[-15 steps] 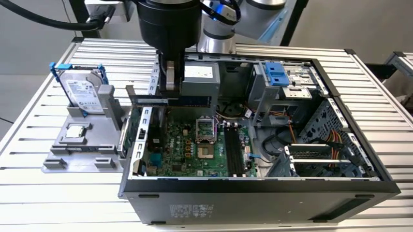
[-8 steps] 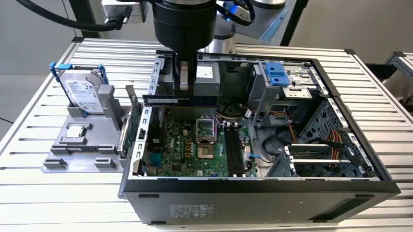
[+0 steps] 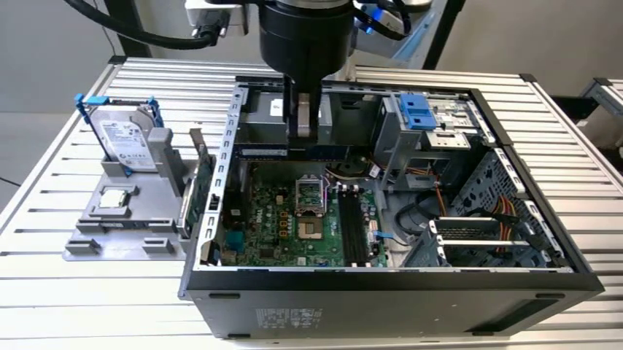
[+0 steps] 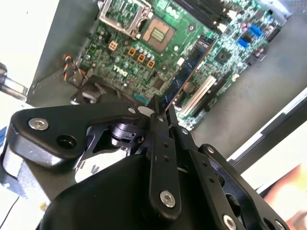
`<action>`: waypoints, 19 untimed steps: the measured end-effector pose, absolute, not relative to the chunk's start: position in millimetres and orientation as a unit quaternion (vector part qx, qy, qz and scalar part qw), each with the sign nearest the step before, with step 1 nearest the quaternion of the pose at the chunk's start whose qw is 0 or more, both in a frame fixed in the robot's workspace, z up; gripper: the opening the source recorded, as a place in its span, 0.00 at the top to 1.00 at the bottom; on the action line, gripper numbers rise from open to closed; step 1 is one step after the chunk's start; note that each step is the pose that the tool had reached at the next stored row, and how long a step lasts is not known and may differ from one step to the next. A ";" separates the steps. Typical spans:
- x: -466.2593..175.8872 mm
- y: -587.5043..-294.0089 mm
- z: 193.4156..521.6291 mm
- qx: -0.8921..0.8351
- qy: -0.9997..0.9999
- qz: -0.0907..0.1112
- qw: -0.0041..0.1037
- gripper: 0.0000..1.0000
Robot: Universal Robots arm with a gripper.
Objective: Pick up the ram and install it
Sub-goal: 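Pick up the ram and move it above insertion slot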
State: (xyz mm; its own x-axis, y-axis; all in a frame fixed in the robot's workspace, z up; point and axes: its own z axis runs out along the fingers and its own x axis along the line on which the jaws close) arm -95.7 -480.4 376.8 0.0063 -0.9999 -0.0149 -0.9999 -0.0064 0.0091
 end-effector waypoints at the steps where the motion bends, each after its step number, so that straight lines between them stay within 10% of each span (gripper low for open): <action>1: -92.9 -480.4 376.8 -0.709 0.705 0.009 0.002 1.00; 19: -40.7 -480.4 376.8 -0.706 0.708 0.010 0.000 1.00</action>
State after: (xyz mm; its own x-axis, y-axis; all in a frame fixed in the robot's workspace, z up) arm -40.7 -480.4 376.8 -0.0033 -0.9999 -0.0143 -0.9999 0.0031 0.0152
